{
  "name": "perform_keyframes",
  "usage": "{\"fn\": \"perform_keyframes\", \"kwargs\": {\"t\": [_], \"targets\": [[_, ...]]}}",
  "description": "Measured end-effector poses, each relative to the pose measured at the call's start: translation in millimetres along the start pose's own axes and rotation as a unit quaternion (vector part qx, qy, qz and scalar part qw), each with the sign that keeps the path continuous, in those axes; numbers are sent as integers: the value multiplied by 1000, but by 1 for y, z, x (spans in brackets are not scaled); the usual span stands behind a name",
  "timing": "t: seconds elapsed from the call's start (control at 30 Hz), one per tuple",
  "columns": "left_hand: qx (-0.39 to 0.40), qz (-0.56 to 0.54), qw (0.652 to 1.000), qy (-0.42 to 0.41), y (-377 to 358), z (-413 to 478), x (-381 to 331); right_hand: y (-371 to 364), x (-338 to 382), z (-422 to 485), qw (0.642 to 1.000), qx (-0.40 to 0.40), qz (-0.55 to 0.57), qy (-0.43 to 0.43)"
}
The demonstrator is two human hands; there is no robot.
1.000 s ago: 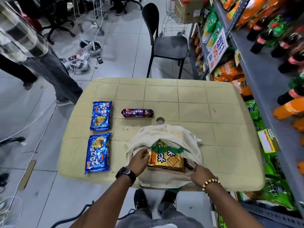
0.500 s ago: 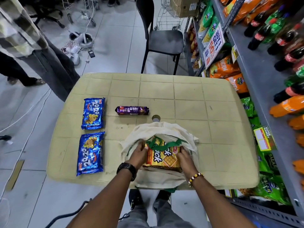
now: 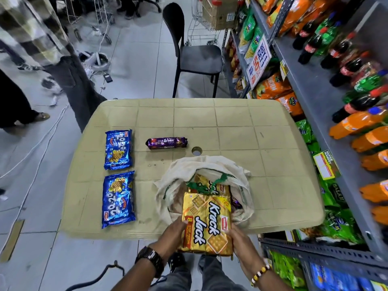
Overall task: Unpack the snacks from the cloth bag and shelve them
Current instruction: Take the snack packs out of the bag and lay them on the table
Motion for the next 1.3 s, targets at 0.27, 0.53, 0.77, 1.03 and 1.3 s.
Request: {"fn": "perform_keyframes", "kwargs": {"t": [0.27,0.53,0.77,1.03,1.3], "targets": [[11,6,1000,-8,10,-31,7,-28,0,-49,999,-33,-18,21],[26,-15,998,-48,29,-33,-19,-45,38,-73,996,-36,-3,80],[48,-14,994,-97,21,-4,-81,-31,95,-42,988,-38,-3,146],[25,58,991,-114,-29,80,-183,28,187,62,982,-106,-33,152],[-49,28,996,-75,-60,207,-239,78,251,209,983,-138,-70,100]]}}
Point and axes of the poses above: each hand's wrist, its own z-axis towards the middle knuckle, its own y-axis out of the back of the hand, x = y × z, the point moved 1 cm from there along z, towards the middle knuckle, and after that the axes turned 9 degrees about -z, right-handed, at the moved point
